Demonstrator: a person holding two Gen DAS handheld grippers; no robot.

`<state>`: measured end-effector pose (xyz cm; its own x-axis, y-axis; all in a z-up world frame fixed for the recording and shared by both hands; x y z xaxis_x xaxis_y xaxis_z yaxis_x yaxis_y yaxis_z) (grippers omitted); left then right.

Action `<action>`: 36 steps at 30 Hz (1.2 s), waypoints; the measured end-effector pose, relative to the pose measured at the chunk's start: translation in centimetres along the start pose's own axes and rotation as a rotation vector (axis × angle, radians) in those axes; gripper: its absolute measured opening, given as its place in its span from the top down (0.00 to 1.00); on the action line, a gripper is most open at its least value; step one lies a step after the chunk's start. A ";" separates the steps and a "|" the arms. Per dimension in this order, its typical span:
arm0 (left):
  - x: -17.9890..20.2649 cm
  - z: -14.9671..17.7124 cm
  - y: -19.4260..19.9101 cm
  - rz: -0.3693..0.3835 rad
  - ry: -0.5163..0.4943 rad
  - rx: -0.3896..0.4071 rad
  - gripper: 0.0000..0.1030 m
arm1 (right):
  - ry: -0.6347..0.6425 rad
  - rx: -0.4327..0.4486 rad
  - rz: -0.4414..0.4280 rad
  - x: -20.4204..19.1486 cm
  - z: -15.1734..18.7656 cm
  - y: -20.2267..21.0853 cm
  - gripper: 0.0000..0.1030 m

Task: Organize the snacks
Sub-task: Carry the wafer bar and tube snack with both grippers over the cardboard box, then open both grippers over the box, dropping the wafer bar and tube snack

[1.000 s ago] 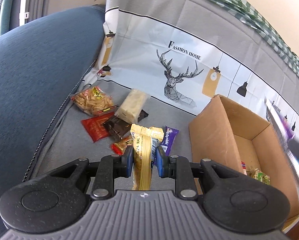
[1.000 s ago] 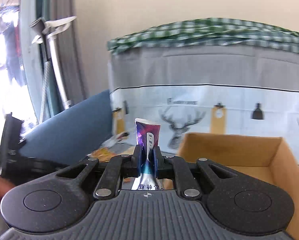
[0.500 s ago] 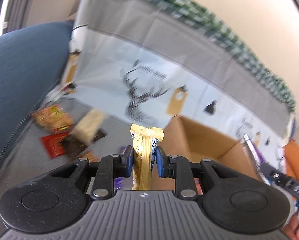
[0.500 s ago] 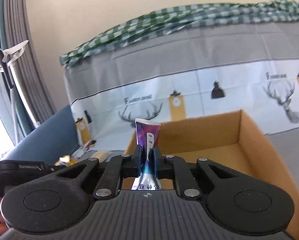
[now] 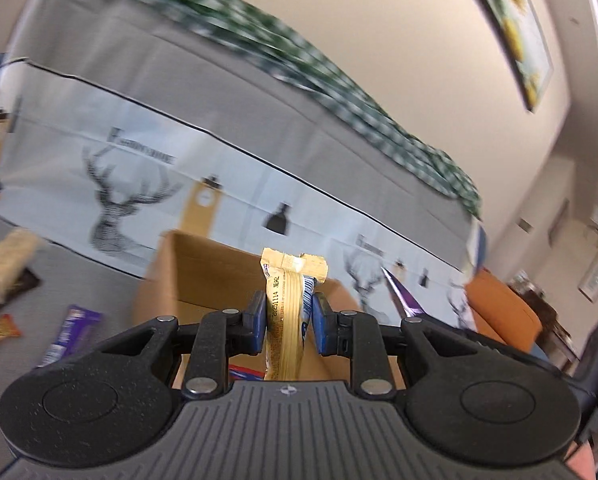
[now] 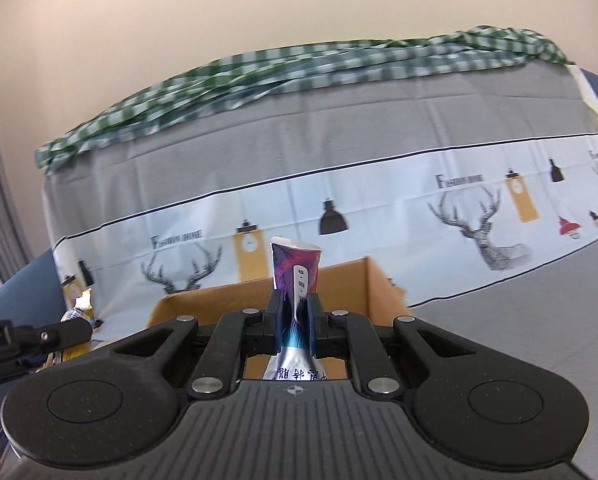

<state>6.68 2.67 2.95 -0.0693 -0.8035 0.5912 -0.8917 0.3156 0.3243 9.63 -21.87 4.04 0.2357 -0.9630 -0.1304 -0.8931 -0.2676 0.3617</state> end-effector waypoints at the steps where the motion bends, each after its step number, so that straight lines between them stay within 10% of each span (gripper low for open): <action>1: 0.3 0.4 -0.2 0.013 -0.011 -0.007 0.75 | 0.001 0.001 0.009 0.1 0.0 0.0 0.88; 36: 3.1 2.7 -1.8 0.096 -0.143 -0.067 0.75 | 0.059 0.024 0.035 -0.2 0.1 0.3 0.88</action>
<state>6.86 -1.69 2.22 -0.2198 -0.8300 0.5127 -0.8465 0.4235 0.3227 9.24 -21.77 4.07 0.2262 -0.9720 -0.0633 -0.9097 -0.2340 0.3431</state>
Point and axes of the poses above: each gripper's, at about its wrist camera, not at the fingertips, and y roughly against the way its jaws point, x to its right, z to its underside, the point moved 2 cm from there along -y, roughly the way its jaws point, and after that the axes turned 7 degrees about y, right-handed, at the moved point
